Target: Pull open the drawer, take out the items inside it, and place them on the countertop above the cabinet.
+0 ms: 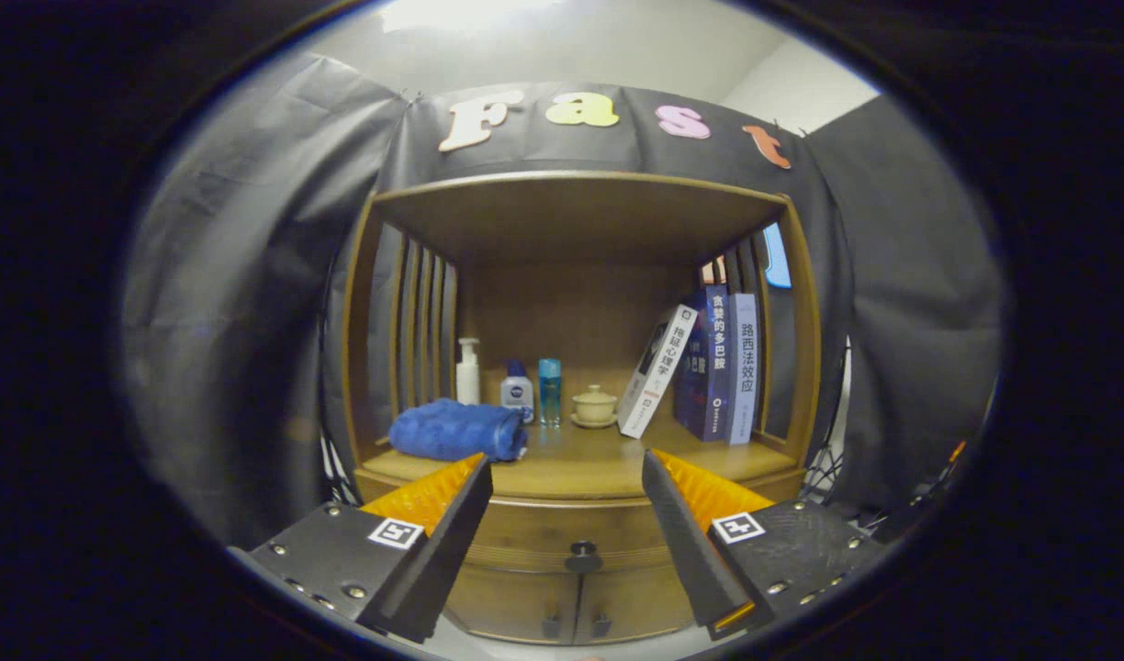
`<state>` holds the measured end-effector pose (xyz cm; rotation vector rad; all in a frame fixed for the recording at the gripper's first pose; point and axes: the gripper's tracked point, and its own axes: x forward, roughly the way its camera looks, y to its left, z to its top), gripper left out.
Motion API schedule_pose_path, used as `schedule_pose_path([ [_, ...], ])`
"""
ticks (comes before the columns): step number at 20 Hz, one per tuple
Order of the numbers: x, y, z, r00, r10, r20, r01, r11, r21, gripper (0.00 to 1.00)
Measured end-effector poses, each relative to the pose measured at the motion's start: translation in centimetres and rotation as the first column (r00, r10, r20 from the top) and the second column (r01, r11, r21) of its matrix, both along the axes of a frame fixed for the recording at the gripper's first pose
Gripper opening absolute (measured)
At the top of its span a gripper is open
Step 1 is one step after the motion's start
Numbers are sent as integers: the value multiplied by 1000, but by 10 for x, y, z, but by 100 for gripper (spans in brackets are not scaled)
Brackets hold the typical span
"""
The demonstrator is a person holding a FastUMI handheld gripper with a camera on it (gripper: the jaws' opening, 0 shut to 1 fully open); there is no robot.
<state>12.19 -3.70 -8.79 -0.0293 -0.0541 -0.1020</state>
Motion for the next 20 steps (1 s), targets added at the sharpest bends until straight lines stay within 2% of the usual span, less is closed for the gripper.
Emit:
schedule_pose_path([
  [8,56,-19,-81,991,-43,-125,49,998,47,99],
  [10,62,-20,-103,985,-47,-168,49,999,11,99],
  [15,72,-8,-153,970,-10,-243,19,999,37,98],
  [19,74,-13,-159,969,-13,-247,32,997,73,99],
  [20,73,-20,-157,971,-33,-237,52,996,73,87],
])
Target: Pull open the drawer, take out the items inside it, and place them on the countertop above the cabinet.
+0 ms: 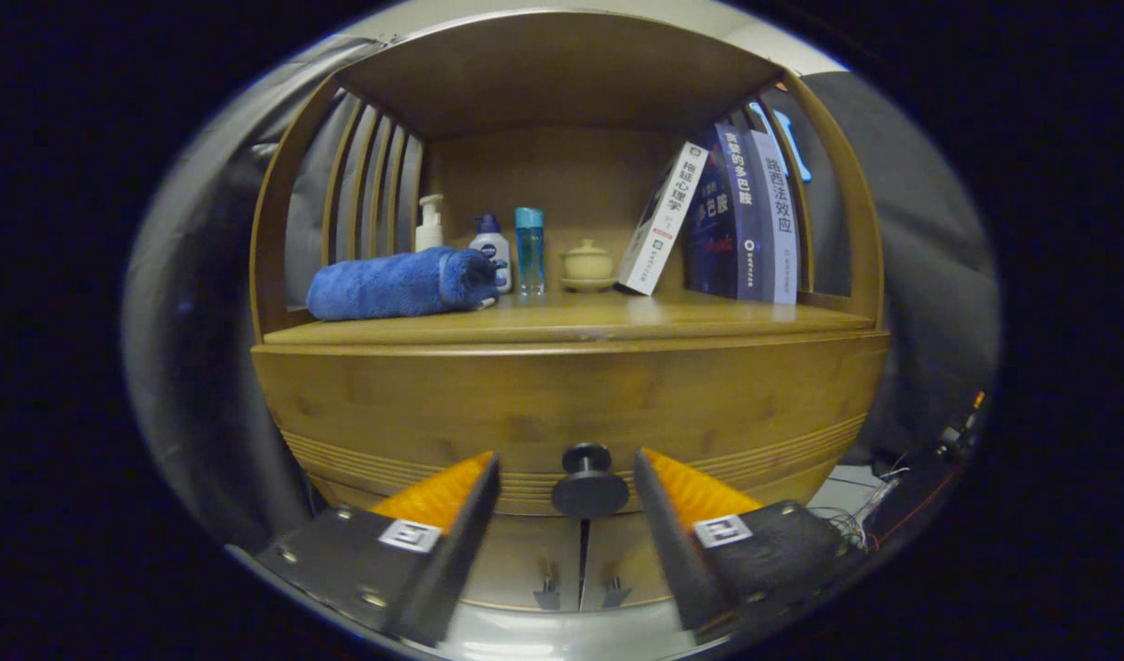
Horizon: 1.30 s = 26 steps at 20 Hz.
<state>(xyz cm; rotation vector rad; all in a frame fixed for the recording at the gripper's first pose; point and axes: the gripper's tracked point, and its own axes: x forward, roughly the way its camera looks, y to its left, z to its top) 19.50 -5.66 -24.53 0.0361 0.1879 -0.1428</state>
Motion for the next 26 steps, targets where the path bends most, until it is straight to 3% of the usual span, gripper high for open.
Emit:
schedule_pose_path([
  [2,4,-5,1,1000,-1,-5,1,1000,-14,64],
  [3,8,-6,0,1000,4,-13,-4,1000,-2,65],
  [6,5,-4,1,1000,11,-9,-11,1000,-1,37],
  [22,7,-4,-1,1000,-1,6,1,1000,6,42],
  [26,6,-4,-11,998,12,-68,-13,1000,-14,42],
])
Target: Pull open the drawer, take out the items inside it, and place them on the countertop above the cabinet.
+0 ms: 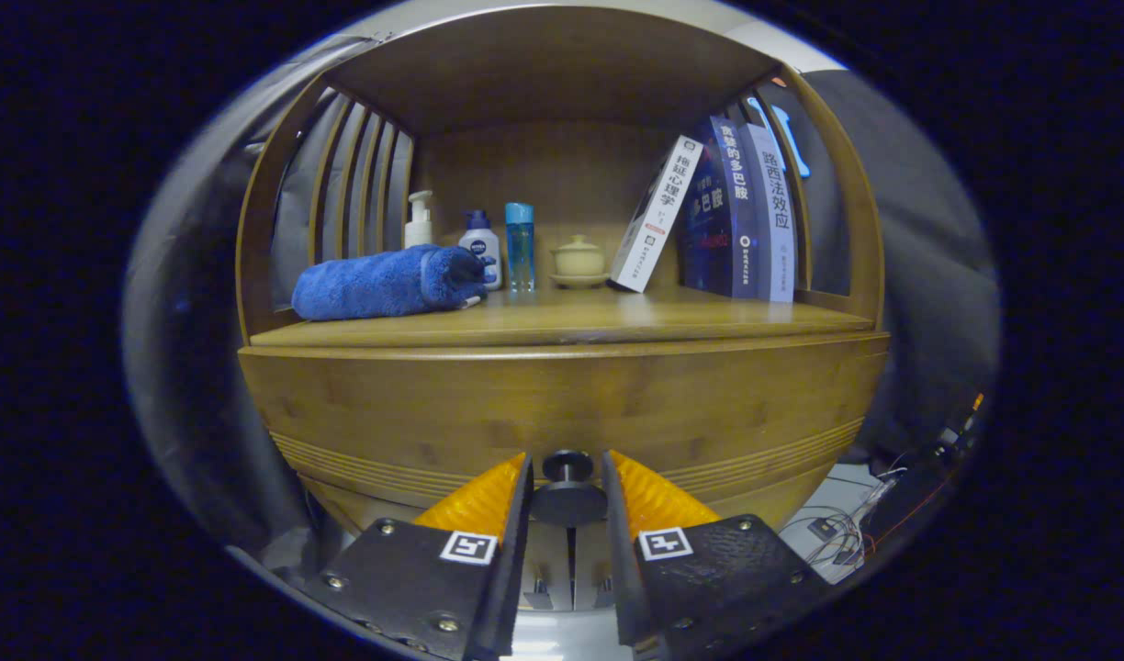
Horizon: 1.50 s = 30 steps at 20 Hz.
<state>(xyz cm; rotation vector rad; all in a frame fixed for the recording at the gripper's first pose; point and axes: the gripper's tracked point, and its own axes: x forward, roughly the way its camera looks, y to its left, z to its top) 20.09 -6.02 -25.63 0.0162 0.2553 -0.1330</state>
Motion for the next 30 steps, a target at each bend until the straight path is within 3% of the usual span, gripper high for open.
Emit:
schedule_pose_path([
  [1,8,1,3,1000,-6,14,6,1000,-10,42],
  [2,1,0,0,1000,-2,-3,2,1000,-20,34],
  [5,-7,0,1,1000,0,1,0,999,36,34],
  [8,-23,1,2,1000,-1,-3,1,1000,15,34],
  [15,-83,6,3,1000,-16,-8,16,998,67,34],
  [22,-141,13,-3,1000,-1,-23,1,1000,16,34],
  [30,-172,15,-4,1000,3,-21,-3,999,32,34],
])
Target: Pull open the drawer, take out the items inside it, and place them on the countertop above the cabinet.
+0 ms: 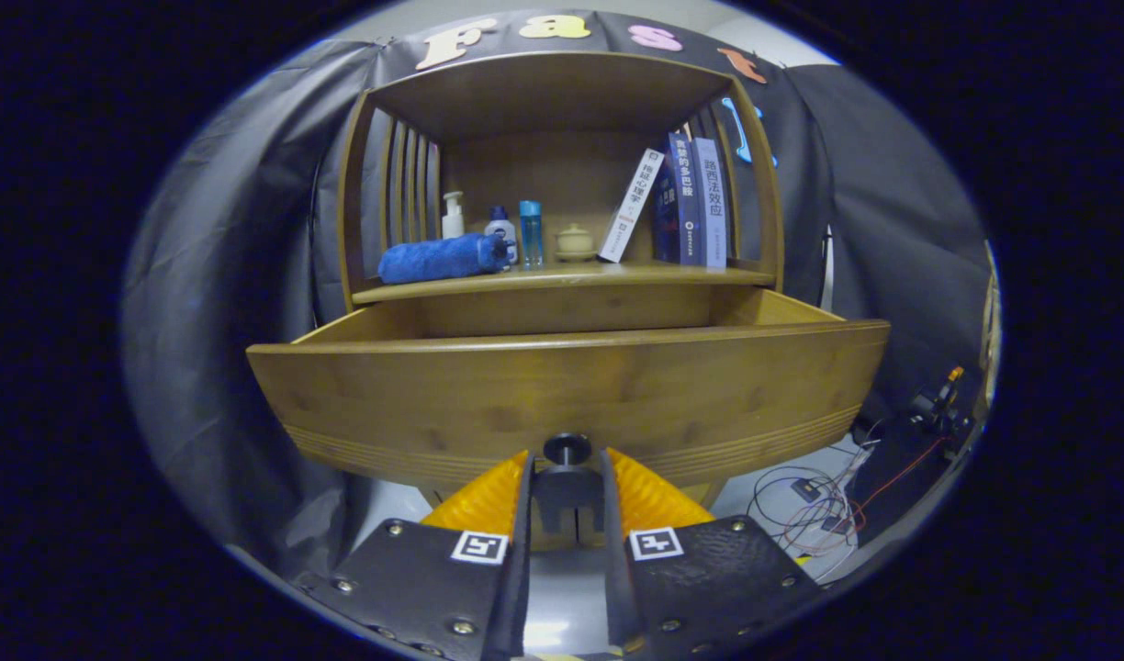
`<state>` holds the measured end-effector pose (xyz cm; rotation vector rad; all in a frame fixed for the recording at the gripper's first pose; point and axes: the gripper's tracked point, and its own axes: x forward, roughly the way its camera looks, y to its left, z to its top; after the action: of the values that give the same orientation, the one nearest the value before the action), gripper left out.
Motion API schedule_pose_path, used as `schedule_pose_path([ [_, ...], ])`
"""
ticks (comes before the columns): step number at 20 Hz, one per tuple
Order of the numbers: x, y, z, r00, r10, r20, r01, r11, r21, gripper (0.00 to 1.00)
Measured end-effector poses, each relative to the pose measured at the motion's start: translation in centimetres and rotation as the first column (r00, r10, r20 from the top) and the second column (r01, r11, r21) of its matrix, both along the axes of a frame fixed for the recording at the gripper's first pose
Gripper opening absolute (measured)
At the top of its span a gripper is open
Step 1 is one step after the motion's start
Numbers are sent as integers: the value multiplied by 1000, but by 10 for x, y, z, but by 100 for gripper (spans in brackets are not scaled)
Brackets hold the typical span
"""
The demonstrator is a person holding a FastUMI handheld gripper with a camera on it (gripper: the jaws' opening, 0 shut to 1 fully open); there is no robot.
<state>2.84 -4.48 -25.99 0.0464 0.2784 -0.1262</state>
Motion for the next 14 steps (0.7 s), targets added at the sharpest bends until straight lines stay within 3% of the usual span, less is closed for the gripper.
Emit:
schedule_pose_path([
  [5,-7,-1,0,999,-6,-33,5,999,-42,34],
  [8,-22,-4,24,998,-40,41,42,998,-51,37],
  [10,-30,6,53,996,-14,85,19,998,-57,8],
  [11,-32,11,65,995,1,95,5,998,-67,8],
  [14,-34,24,96,993,44,114,-27,990,-142,42],
])
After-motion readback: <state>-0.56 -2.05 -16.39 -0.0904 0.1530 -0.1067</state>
